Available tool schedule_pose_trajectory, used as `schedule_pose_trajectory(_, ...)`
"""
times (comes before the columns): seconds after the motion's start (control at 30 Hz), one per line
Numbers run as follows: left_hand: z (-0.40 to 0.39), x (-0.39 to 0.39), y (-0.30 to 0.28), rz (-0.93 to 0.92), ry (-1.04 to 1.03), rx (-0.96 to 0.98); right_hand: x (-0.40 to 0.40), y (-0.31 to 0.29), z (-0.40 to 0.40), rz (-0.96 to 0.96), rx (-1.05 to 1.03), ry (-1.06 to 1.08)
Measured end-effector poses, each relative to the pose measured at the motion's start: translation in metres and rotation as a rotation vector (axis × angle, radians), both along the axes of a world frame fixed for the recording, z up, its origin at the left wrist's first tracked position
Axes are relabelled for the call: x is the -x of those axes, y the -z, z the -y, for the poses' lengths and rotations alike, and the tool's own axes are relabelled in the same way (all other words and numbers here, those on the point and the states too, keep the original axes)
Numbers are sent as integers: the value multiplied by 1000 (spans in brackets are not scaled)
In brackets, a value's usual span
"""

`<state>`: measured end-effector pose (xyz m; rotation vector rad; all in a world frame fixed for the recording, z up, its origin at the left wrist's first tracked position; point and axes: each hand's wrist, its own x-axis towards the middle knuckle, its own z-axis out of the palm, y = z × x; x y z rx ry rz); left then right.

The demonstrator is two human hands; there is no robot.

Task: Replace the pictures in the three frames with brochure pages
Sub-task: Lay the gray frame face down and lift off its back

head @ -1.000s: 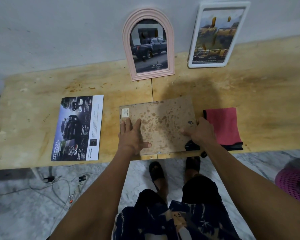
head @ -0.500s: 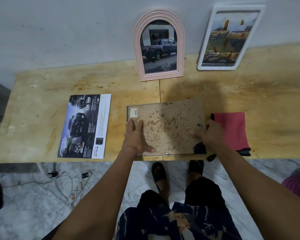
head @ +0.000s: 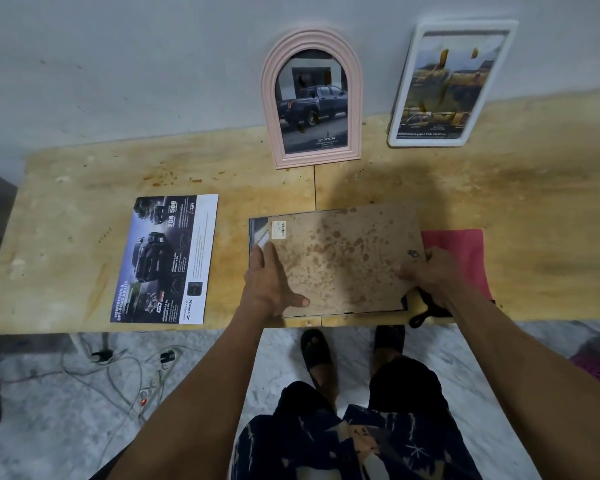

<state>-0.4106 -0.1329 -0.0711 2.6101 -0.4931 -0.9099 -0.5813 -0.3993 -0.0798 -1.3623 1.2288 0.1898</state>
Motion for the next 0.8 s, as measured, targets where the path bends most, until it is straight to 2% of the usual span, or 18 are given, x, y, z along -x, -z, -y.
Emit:
schedule_pose_trajectory(0.3,0,-1,-8,-20,81,-106,8,-2,7,43,-8,75)
schedule_pose_trajectory(0.43,-2,-4,-7,-59,81,-120,20,-6,12,81,-80,156)
schedule_pose_trajectory(0.57,-7,-4,-8,-68,142,-140,31,-11,12,233,-22,241)
schedule_pose_trajectory(0.8,-15,-8,-3,-83,196,-164,28,-21,-12,249,84,337)
